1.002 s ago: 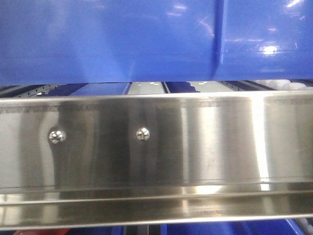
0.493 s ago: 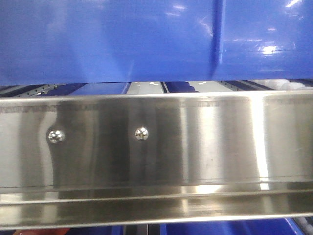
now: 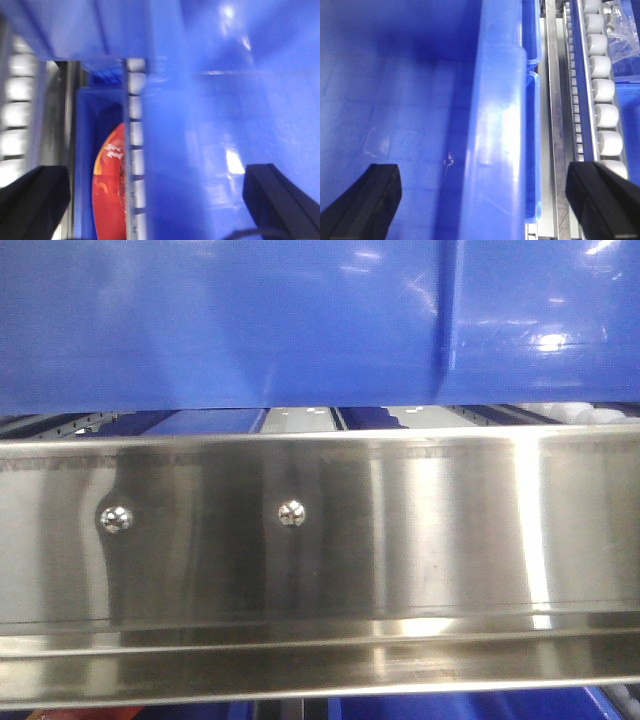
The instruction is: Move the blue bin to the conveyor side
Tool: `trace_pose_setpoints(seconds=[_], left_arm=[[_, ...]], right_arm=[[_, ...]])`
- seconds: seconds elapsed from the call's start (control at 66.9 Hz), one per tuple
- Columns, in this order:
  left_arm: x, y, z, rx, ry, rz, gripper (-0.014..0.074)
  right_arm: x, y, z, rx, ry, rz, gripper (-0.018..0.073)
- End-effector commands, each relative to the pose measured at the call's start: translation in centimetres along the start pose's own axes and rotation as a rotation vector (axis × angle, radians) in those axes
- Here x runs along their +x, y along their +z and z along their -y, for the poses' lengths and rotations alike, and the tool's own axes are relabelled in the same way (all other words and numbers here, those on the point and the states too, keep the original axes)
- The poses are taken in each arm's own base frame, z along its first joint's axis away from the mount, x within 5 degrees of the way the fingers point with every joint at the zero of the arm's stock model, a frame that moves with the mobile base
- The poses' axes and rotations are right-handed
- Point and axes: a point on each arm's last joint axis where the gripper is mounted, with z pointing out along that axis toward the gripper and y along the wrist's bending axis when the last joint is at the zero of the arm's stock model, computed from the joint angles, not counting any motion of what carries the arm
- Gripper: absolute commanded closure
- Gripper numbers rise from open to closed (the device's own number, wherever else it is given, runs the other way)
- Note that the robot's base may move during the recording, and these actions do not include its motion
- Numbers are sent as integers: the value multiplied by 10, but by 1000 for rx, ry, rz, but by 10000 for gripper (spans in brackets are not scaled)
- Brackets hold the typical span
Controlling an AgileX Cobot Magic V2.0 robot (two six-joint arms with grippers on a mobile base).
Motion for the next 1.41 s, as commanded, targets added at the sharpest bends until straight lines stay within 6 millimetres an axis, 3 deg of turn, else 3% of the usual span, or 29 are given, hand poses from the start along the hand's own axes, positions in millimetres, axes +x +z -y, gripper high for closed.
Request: trace_pose_setpoints(seconds=[0.0,0.284,0.359,0.493,0.553,0.643,0.703,0.792,0.822,0.912,1.076,1.241,1.39], left_arm=[[-1,4,3,-5,23,-3,-5],[-1,5,1,-30,32,-5,-5],[-1,5,1,-30,32,-5,-5],[-1,5,1,-30,29,-5,11],[-1,5,1,-30,28,-5,52],[-1,4,1,-30,26,-1,192],[-1,4,1,-30,26,-1,355],[-1,4,1,-30,26,-1,603],[-1,4,1,-30,26,-1,643],[-1,4,2,-28,28,-1,577],[-1,-2,2,-26,28,12,596],[4,-32,4,-25,29,82,596],[11,-63,5,-22,30,170,596]], right_arm=[[-2,-1,1,10,-4,16,8],[-2,-1,1,10,-6,16,11],[-2,-1,1,10,-6,16,48],[-2,-1,1,10,-6,16,253],[-2,-1,1,10,-6,16,412],[-2,-1,1,10,-6,16,588],[-2,-1,1,10,-6,16,661],[-2,-1,1,10,-6,16,632],[-2,-1,1,10,-6,16,634],[-2,-1,1,10,-6,16,640],[-1,-2,1,10,-6,18,640],[0,-13,1,6,-5,44,640],[4,-36,3,13,-9,101,640]])
